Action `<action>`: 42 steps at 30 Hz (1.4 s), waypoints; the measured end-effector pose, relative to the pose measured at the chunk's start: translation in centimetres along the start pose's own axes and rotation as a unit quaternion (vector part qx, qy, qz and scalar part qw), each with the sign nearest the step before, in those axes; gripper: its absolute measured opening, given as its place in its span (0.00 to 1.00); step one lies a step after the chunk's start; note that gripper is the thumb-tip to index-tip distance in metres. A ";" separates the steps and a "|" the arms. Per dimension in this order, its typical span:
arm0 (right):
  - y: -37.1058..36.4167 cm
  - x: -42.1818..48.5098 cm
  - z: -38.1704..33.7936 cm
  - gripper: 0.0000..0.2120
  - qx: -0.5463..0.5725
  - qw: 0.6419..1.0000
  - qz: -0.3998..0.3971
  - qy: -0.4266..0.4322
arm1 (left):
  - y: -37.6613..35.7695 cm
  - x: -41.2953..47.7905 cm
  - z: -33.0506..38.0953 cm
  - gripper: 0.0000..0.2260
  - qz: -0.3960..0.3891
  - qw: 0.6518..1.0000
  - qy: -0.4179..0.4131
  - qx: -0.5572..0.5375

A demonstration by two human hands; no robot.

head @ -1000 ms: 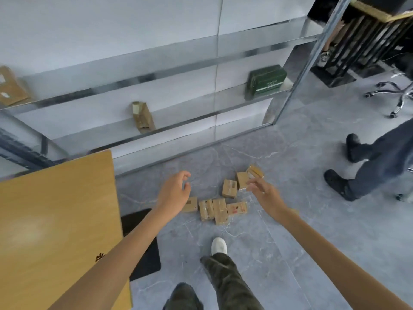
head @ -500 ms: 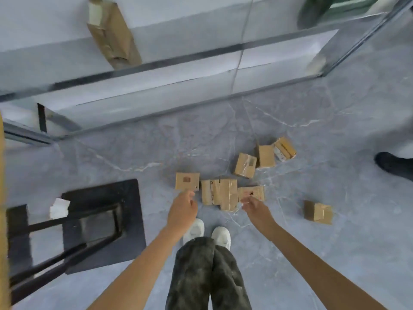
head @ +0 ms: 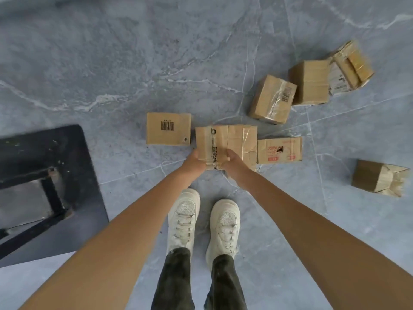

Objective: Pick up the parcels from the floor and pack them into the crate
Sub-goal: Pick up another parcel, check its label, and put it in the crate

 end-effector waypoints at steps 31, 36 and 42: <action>25.6 -52.6 -37.8 0.15 0.294 0.855 0.191 0.382 | 12.1 -65.9 33.2 0.09 0.181 0.895 -0.394 -0.104; 28.0 -63.4 -44.2 0.13 0.317 0.819 0.194 0.437 | 14.3 -79.8 36.3 0.09 0.231 0.839 -0.482 -0.104; 27.8 -73.3 -49.8 0.25 0.330 0.795 0.113 0.496 | 14.0 -89.9 37.6 0.47 0.109 0.848 -0.501 -0.134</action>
Point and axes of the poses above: each hand's wrist, its own x-axis towards the middle knuckle, its own y-axis out of the back of the hand, z = x × y, the point moved 10 cm from there along x, towards the middle knuckle, and after that the axes turned 9 degrees about y, right-handed, at the moved point
